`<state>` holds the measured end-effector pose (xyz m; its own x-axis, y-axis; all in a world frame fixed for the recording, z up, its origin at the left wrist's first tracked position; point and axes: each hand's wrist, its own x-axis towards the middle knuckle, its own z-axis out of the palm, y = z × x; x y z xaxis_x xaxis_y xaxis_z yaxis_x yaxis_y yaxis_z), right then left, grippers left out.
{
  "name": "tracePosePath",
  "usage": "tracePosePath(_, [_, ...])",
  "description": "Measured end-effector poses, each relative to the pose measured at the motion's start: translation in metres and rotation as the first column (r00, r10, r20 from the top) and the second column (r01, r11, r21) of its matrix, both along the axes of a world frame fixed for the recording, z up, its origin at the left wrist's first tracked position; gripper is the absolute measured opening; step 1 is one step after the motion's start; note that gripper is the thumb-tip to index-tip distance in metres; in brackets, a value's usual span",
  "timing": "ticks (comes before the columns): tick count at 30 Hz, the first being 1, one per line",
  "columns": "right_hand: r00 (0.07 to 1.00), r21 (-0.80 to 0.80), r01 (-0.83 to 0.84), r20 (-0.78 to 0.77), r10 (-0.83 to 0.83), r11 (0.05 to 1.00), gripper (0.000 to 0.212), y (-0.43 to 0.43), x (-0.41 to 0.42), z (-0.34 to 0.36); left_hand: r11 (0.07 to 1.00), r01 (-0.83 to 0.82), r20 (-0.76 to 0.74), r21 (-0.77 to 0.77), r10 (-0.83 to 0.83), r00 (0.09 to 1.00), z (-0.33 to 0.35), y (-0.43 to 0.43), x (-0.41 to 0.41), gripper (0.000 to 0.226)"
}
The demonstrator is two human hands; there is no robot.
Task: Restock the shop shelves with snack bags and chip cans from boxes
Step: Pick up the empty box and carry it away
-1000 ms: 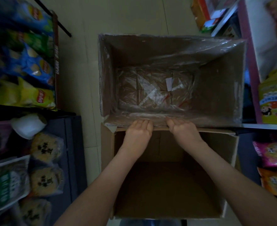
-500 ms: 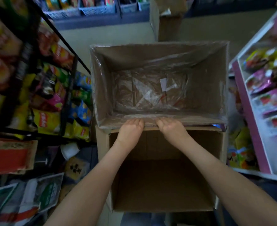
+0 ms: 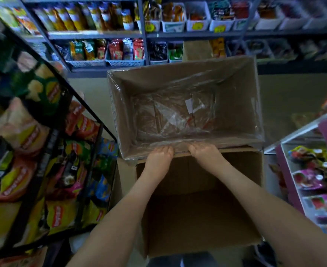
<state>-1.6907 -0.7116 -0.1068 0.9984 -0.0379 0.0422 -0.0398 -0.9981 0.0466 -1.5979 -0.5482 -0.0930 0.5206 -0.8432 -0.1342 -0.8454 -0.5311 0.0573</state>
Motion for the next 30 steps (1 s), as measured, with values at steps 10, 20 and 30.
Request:
tracePosePath(10, [0.993,0.028,-0.070,-0.094,0.072,0.997,0.041,-0.135,0.163,-0.020,0.988,-0.119,-0.045,0.102,0.124,0.991,-0.010,-0.133,0.155,0.039])
tracePosePath(20, [0.964,0.141,-0.169,-0.182,0.194,0.975,0.025,-0.216,0.358,-0.038,0.950,-0.275,-0.049,0.152,0.285,0.957,-0.020,-0.210,0.328,0.033])
tracePosePath(30, [0.950,0.170,-0.256,-0.138,0.281,0.951,0.044,-0.251,0.544,-0.055,0.909,-0.371,-0.027,0.188,0.382,0.924,-0.034,-0.240,0.496,0.042])
